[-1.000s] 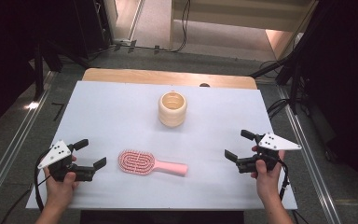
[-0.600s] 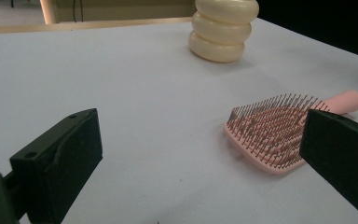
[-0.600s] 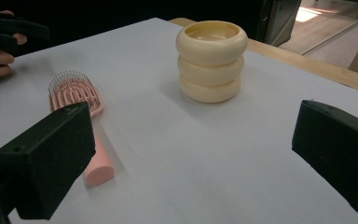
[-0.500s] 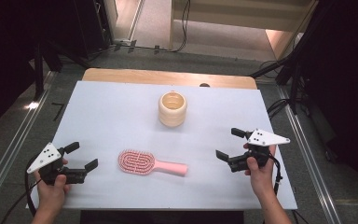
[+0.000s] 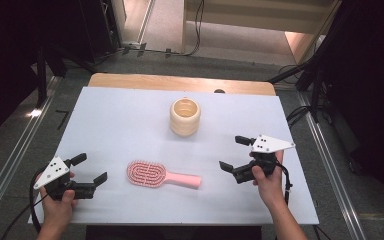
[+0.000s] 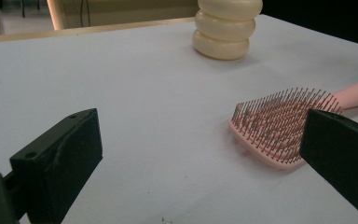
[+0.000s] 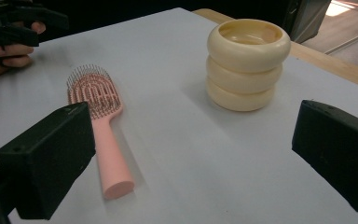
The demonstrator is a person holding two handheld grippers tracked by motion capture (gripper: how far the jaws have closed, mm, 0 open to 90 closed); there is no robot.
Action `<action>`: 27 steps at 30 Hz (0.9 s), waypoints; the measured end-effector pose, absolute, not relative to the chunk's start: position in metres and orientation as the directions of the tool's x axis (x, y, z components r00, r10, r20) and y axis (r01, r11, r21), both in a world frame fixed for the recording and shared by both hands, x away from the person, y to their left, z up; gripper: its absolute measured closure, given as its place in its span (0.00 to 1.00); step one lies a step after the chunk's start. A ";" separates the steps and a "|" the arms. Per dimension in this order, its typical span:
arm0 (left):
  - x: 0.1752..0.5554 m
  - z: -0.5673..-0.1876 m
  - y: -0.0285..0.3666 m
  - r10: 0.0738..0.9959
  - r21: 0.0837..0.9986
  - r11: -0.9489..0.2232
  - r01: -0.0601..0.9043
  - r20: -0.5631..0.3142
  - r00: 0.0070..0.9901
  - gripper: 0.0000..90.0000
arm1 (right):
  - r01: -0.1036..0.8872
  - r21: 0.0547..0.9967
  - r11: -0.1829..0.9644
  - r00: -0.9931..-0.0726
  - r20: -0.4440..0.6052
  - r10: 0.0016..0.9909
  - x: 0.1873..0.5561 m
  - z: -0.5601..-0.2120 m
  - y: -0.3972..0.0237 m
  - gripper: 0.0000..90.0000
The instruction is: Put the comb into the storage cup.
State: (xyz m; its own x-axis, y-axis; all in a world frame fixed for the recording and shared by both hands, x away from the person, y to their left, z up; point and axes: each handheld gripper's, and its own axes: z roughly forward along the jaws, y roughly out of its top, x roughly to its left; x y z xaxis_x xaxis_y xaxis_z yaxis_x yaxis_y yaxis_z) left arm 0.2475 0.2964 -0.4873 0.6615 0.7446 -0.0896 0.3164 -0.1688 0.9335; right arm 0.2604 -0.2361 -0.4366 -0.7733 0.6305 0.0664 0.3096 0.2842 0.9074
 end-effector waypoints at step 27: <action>0.245 -0.487 0.302 0.758 0.946 -0.124 0.300 -0.105 0.644 0.00 | 0.312 0.819 0.481 -0.884 0.065 0.463 0.281 -0.435 -0.171 0.00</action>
State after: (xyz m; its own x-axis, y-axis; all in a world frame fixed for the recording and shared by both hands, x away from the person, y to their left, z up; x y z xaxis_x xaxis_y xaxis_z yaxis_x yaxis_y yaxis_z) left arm 0.2455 0.3018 -0.4870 0.6437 0.7581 -0.1049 0.2998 -0.1236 0.9460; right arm 0.2813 -0.1708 -0.4351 -0.8840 0.4629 0.0650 0.3123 0.4815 0.8189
